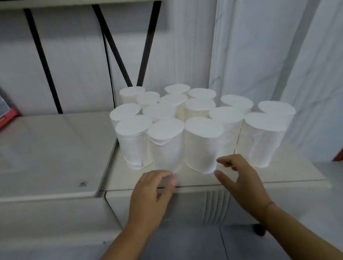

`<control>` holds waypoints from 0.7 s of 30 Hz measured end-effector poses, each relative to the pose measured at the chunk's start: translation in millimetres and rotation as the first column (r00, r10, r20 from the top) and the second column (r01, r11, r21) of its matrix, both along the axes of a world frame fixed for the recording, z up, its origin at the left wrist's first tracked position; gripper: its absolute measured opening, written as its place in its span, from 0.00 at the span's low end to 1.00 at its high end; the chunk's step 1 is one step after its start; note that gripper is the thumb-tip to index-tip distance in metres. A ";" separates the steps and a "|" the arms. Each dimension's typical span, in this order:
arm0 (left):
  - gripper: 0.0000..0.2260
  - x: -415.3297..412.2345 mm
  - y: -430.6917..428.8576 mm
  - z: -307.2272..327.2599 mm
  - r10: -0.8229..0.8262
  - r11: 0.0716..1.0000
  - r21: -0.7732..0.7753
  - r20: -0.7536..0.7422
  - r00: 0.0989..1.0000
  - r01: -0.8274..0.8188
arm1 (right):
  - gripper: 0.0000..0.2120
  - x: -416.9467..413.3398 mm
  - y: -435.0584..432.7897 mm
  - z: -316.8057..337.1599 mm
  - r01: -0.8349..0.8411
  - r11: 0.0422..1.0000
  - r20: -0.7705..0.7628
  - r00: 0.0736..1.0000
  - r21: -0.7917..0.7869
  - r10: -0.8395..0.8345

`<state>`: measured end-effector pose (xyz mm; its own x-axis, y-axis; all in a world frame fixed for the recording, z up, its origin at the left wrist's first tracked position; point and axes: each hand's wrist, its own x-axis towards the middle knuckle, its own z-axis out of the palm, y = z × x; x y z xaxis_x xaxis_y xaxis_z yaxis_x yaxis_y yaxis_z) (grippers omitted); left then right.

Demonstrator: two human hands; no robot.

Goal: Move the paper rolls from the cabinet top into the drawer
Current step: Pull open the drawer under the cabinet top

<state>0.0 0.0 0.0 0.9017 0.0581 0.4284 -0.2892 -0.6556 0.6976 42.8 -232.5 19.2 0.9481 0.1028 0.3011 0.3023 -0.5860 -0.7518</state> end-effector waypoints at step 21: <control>0.19 -12.6 -11.2 -68.2 0.066 0.862 0.500 0.056 0.996 -0.085 | 0.26 -38.5 8.0 -84.5 0.126 0.879 0.180 0.982 -0.460 -0.047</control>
<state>-12.6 -11.2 -68.2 0.8868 -0.1060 0.4499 -0.2430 -0.9349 0.2587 4.3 -224.6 -65.3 0.9031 0.1888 0.3856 0.3260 -0.8861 -0.3295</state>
